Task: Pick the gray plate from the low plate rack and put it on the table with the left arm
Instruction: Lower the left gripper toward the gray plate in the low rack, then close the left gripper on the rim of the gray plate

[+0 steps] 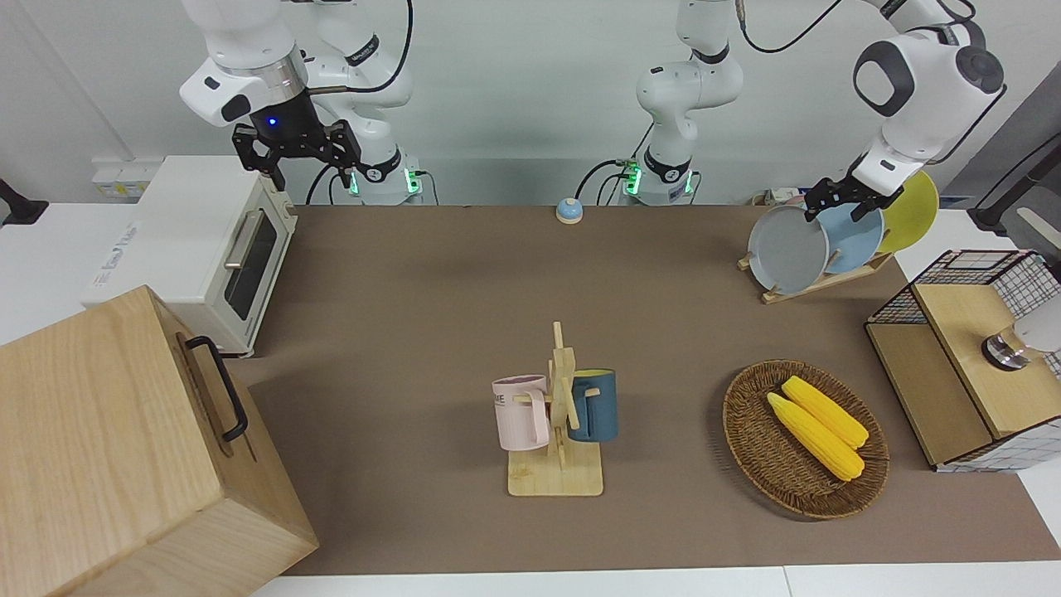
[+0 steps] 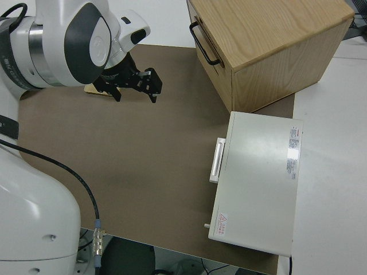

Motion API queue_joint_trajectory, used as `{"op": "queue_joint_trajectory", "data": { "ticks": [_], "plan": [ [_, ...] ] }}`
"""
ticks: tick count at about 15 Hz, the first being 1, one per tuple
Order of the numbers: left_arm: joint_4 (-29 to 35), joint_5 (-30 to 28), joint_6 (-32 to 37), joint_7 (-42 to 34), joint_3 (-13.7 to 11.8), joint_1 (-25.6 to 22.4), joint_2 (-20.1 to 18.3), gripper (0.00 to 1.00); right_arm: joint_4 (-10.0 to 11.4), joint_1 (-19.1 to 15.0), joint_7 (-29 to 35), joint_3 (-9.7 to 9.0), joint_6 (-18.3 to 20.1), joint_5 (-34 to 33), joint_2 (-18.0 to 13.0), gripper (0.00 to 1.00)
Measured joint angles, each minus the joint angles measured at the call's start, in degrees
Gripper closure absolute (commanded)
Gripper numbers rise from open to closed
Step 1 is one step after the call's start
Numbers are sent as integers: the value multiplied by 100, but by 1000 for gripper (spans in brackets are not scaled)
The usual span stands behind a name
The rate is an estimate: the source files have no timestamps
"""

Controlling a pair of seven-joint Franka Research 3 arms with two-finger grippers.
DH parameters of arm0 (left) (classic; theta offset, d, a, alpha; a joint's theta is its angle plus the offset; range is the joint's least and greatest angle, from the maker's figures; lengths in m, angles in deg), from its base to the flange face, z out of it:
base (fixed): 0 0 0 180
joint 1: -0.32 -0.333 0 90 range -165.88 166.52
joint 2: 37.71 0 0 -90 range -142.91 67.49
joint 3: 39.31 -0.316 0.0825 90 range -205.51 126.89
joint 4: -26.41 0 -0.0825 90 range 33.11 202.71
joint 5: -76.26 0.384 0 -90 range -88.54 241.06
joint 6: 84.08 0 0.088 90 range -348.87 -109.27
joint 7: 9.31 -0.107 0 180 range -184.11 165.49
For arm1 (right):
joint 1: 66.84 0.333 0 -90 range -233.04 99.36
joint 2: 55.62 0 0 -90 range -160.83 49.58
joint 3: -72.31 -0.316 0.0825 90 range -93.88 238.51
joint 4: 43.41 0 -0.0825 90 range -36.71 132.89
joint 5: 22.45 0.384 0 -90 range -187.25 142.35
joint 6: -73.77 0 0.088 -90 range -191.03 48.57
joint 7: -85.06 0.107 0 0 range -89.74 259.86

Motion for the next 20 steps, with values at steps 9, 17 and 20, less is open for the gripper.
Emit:
{"op": "queue_joint_trajectory", "data": {
  "ticks": [9, 17, 20],
  "plan": [
    [1052, -1, -1111, 16, -5, -8, -245, 167, 0, 0, 0, 0, 0, 0, 0, 13],
    [1112, -1, -1158, 21, -17, -32, -290, 835, 0, 0, 0, 0, 0, 0, 0, 11],
    [1117, -20, -1152, 26, -18, -33, -301, 1000, 0, 0, 0, 0, 0, 0, 0, 11]
  ]
}}
